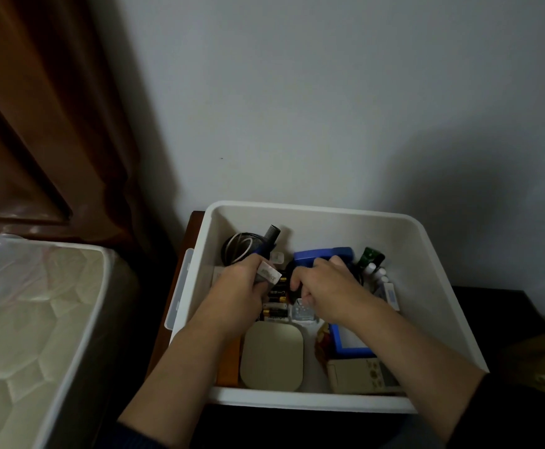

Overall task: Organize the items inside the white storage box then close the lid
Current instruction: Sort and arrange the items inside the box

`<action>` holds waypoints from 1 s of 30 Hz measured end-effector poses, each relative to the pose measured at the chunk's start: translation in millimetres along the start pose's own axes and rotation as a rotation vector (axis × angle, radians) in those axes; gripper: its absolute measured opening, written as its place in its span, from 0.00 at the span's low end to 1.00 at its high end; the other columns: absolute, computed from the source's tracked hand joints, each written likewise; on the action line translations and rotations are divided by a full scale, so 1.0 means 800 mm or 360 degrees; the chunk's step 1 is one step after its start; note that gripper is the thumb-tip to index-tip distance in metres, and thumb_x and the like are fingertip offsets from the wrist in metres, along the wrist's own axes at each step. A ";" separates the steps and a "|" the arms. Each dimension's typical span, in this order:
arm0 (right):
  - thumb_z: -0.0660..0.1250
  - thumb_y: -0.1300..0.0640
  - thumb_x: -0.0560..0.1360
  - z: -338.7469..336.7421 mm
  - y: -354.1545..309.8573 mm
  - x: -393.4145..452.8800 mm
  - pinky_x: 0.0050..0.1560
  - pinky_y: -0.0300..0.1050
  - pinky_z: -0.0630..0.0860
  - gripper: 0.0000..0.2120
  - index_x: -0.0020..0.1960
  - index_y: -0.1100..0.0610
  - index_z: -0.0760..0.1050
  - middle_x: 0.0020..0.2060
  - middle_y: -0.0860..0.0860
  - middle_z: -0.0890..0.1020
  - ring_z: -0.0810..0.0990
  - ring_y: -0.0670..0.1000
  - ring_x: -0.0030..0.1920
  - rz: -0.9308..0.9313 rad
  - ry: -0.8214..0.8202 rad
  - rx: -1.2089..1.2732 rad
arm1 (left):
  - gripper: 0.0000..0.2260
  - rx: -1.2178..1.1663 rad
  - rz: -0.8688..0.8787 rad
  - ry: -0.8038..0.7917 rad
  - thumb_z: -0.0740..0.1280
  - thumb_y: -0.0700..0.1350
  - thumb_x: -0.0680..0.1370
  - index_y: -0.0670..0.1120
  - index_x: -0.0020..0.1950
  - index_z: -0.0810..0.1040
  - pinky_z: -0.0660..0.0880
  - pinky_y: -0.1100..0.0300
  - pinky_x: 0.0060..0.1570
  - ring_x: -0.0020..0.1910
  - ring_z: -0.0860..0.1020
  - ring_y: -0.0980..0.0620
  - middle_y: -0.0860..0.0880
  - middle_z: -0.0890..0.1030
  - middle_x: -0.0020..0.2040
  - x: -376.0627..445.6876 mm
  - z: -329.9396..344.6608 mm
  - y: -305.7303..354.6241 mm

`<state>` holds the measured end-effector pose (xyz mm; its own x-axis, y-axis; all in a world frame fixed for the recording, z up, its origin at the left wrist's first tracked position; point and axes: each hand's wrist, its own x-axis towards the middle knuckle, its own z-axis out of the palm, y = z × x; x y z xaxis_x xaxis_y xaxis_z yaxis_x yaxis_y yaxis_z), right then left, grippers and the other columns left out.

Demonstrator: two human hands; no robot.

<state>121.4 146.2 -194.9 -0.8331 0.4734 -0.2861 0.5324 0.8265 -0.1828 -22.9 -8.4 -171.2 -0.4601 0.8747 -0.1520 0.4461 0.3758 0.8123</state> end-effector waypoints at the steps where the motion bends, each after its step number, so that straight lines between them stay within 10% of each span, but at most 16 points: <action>1: 0.67 0.57 0.82 -0.001 -0.001 0.000 0.59 0.49 0.68 0.12 0.63 0.44 0.76 0.49 0.45 0.81 0.70 0.52 0.55 -0.0001 -0.0024 -0.0039 | 0.11 0.0027 0.0006 -0.0010 0.66 0.39 0.84 0.52 0.64 0.77 0.83 0.51 0.51 0.51 0.82 0.54 0.51 0.83 0.53 0.000 0.000 0.000; 26: 0.66 0.52 0.82 0.003 -0.009 -0.006 0.63 0.52 0.61 0.10 0.56 0.45 0.85 0.51 0.44 0.82 0.67 0.51 0.56 -0.0016 -0.0225 -0.0396 | 0.24 0.0098 -0.0157 -0.0216 0.66 0.36 0.83 0.55 0.76 0.67 0.83 0.50 0.61 0.64 0.80 0.49 0.49 0.78 0.69 0.001 0.003 -0.003; 30: 0.68 0.55 0.80 -0.006 -0.002 -0.001 0.60 0.48 0.63 0.09 0.52 0.44 0.86 0.41 0.38 0.79 0.66 0.47 0.52 0.0040 0.0096 -0.0060 | 0.24 0.0042 -0.0158 -0.0227 0.69 0.38 0.82 0.54 0.75 0.68 0.83 0.50 0.60 0.61 0.82 0.51 0.49 0.80 0.66 0.002 0.003 -0.005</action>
<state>121.0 146.0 -190.1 -0.8276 0.5109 -0.2326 0.5484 0.8244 -0.1402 -23.5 -7.8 -176.0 -0.3902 0.8669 -0.3103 0.4246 0.4685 0.7748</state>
